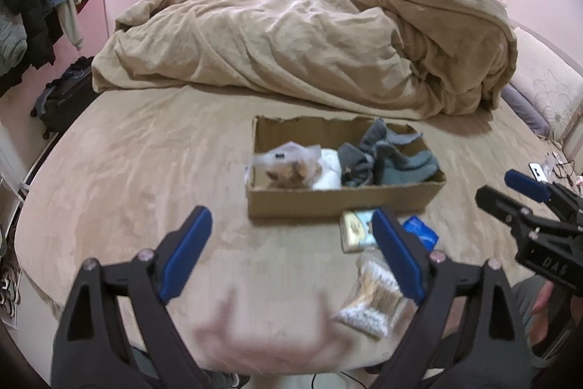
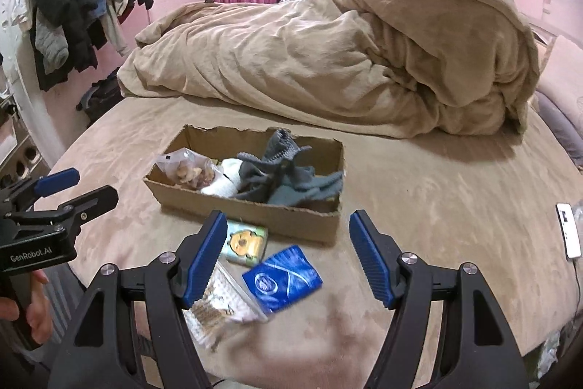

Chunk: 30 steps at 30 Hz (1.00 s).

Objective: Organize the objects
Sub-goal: 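Withdraw both grippers from the box toward the remaining packs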

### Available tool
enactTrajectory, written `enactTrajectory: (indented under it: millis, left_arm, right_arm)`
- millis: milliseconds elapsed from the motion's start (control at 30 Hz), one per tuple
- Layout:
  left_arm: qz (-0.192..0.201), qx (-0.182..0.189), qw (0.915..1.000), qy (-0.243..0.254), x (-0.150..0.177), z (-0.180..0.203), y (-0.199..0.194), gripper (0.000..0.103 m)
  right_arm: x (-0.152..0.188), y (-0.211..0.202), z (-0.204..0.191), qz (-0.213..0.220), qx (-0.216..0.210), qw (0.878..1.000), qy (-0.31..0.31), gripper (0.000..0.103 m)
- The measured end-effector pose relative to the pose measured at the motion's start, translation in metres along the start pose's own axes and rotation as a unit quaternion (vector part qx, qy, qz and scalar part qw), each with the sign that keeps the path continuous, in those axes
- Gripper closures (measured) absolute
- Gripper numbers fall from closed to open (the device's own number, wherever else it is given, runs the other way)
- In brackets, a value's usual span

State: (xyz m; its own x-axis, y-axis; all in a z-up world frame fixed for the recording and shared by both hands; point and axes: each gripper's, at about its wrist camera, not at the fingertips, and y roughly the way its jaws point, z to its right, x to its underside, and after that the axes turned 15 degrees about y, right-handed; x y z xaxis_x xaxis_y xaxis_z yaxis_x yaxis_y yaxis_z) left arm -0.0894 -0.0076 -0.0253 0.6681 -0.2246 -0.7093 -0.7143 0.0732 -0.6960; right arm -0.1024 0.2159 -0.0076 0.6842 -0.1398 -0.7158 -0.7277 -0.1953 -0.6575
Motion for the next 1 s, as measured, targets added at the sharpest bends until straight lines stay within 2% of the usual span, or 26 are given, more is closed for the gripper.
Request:
enactTrajectory:
  millis: [267,333,400,667,1000]
  left_arm:
    - [-0.019,0.001,0.9998,0.009,0.025,0.016,-0.003,0.012]
    - [-0.026,0.008,0.9996,0.010,0.030,0.020,0.001,0.012]
    - [-0.032,0.015,0.9993,0.013,0.035,0.026,0.006,0.012]
    - [-0.026,0.016,0.9983,0.049,0.042,0.051,0.028,0.012]
    - [-0.036,0.035,0.9973,0.053,0.052,0.065,0.064,0.012]
  right_arm:
    - [0.025,-0.007,0.018,-0.008,0.013,1.000,0.004,0.030]
    - [0.030,-0.007,0.024,-0.009,0.014,1.000,0.009,0.021]
    - [0.034,-0.007,0.029,-0.008,0.013,1.000,0.016,0.018]
    - [0.042,0.002,0.041,-0.007,0.010,1.000,0.026,0.018]
    - [0.052,0.020,0.050,-0.018,0.014,0.999,0.028,0.018]
